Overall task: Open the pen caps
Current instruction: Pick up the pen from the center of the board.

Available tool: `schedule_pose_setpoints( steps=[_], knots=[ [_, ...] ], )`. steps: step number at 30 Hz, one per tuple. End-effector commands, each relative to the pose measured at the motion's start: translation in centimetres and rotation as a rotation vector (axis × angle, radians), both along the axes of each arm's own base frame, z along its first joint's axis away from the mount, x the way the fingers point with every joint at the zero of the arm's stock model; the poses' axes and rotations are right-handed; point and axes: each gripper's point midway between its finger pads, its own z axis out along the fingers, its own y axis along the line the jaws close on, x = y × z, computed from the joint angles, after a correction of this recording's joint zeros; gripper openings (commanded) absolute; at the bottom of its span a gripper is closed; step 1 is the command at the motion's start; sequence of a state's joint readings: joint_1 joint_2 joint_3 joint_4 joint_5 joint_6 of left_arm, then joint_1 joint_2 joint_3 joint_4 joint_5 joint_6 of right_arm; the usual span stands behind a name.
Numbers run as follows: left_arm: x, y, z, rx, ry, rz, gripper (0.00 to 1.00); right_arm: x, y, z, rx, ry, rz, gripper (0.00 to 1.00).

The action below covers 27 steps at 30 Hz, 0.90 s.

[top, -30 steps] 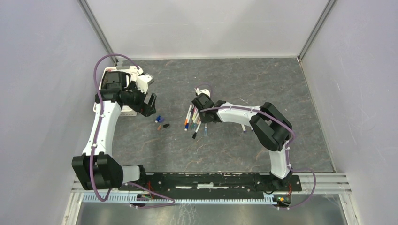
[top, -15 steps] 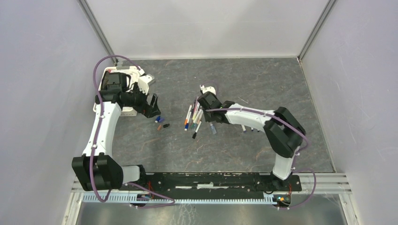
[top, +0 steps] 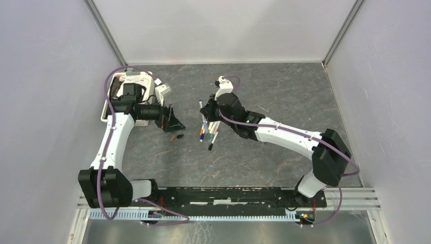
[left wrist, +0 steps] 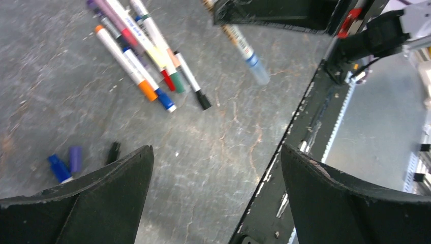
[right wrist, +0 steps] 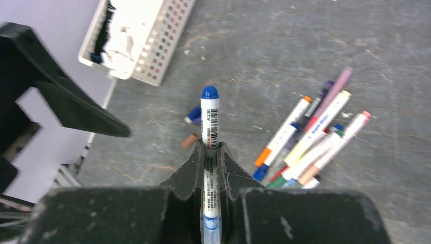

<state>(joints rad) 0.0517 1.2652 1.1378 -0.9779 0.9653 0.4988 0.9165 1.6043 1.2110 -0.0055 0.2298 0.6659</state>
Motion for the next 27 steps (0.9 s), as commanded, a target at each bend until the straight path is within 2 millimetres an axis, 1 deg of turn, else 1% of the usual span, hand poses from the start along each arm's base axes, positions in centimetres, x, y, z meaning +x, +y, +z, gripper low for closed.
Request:
schedule_pose_setpoints(
  steps=[1, 2, 5, 7, 11, 13, 17, 24, 25, 27],
  knots=[
    [-1.4, -3.0, 2.2, -0.115, -0.004, -0.086, 1.0, 0.5, 2.9, 7.0, 0.247, -0.1, -0.039, 0.0],
    [-1.6, -3.6, 2.0, -0.113, 0.006, -0.105, 1.0, 0.3, 3.2, 7.4, 0.259, -0.108, -0.047, 0.0],
    [-2.1, -5.0, 1.2, -0.103, 0.036, -0.147, 0.95, 0.2, 3.7, 8.4, 0.302, -0.13, -0.071, 0.0],
    [-2.1, -5.7, 0.6, -0.09, 0.044, -0.165, 0.93, 0.1, 4.1, 8.7, 0.318, -0.135, -0.079, 0.0],
    [-1.9, -6.2, 0.4, -0.089, 0.045, -0.175, 0.87, -0.3, 4.8, 8.6, 0.329, -0.126, -0.079, 0.0],
    [-1.8, -6.1, 0.3, -0.084, 0.044, -0.175, 0.83, -0.4, 4.9, 8.3, 0.333, -0.118, -0.082, 0.0],
    [-1.5, -6.0, 0.0, -0.072, 0.044, -0.167, 0.66, -0.7, 4.9, 7.9, 0.341, -0.1, -0.081, 0.0],
    [-0.5, -5.6, -0.4, -0.031, 0.017, -0.127, 0.29, -1.2, 4.5, 7.2, 0.337, -0.086, -0.084, 0.0],
    [-0.3, -5.6, -0.4, -0.026, 0.011, -0.121, 0.26, -1.2, 4.5, 7.1, 0.336, -0.083, -0.083, 0.0],
    [0.0, -5.5, -0.2, -0.02, 0.003, -0.11, 0.22, -1.4, 4.5, 6.7, 0.33, -0.078, -0.076, 0.0]
  ],
)
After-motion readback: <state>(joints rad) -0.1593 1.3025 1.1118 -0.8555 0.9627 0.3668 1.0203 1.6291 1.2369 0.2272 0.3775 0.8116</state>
